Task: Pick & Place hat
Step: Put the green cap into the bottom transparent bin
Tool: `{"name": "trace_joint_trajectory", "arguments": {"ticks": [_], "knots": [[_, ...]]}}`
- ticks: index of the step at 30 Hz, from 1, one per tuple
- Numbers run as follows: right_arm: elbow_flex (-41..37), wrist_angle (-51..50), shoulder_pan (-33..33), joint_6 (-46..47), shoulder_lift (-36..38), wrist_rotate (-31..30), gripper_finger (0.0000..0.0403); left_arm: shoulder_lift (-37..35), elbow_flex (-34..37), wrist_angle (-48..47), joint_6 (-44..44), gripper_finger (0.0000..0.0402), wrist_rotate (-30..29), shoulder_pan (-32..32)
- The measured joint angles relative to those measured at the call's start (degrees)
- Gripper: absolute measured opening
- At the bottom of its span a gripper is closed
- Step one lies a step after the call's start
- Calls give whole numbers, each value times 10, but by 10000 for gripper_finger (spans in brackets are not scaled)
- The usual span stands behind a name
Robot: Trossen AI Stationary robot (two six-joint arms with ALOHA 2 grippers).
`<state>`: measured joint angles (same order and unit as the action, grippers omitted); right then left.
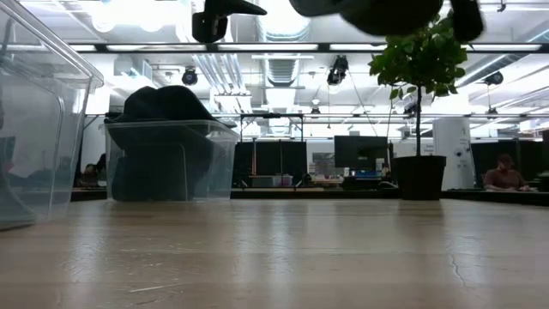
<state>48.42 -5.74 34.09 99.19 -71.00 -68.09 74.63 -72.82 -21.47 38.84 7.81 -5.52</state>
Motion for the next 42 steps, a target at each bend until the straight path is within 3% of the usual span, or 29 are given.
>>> {"name": "trace_joint_trajectory", "arguments": {"ticks": [10,16,20,27,35,42], "knots": [[0,300,-58,-268,-3,-114,12,0,0,78,1,140,-28,0],[0,428,-97,-381,-3,-116,12,0,0,141,-21,140,-144,0],[0,485,-121,-419,-3,-89,11,6,0,226,-12,140,-167,-1],[21,531,-148,-486,-3,-53,10,25,0,270,3,140,-154,-1],[122,523,-174,-598,-47,-12,9,45,0,356,0,140,-162,-1],[174,522,-192,-609,-98,11,10,51,0,393,6,140,-155,-1]]}}
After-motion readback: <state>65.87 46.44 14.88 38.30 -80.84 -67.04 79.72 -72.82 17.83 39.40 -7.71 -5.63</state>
